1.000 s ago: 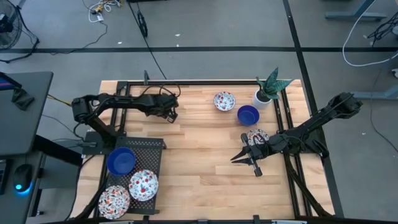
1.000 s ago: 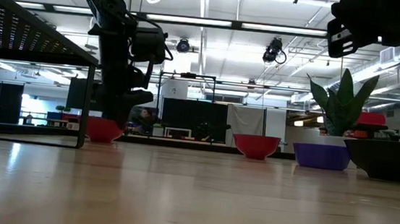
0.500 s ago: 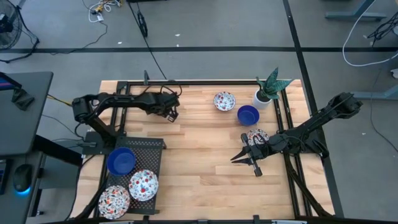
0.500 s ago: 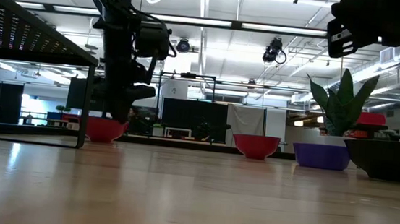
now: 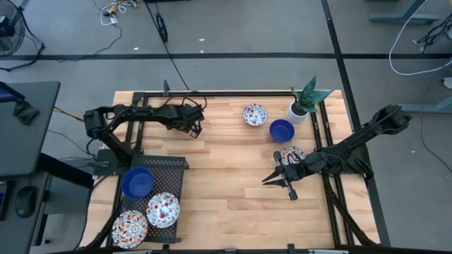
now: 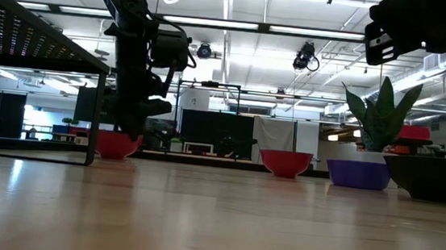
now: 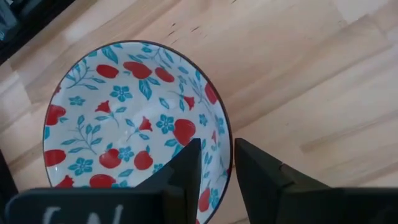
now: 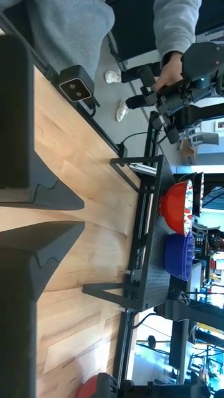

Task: Pick & Place Mini bowls

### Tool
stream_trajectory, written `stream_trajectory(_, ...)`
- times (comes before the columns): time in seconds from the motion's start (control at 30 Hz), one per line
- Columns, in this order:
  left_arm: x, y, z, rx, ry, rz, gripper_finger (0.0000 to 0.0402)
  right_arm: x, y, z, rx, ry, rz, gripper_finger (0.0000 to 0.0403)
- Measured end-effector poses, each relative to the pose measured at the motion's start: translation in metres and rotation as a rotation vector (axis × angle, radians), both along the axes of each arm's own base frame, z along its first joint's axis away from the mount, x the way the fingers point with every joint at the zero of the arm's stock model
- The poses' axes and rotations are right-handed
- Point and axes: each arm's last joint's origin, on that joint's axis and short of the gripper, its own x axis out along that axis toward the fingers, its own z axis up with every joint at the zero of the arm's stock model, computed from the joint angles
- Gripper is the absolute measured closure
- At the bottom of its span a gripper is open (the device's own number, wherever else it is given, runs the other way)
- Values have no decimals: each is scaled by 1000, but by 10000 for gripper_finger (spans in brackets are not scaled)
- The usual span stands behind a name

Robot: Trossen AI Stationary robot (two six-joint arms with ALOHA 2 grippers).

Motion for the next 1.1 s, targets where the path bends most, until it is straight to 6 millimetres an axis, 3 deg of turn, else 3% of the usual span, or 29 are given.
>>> stream_trajectory(0.3,1,1,-4,-9,14,-4,327,0,0,0,-1,-1,0,363)
stream_trajectory(0.67,4,2,-12,-36,42,-12,299,0,0,0,-4,-2,1,363)
stream_trajectory(1.1,7,3,-7,-17,39,-13,340,0,0,0,-7,-3,1,363)
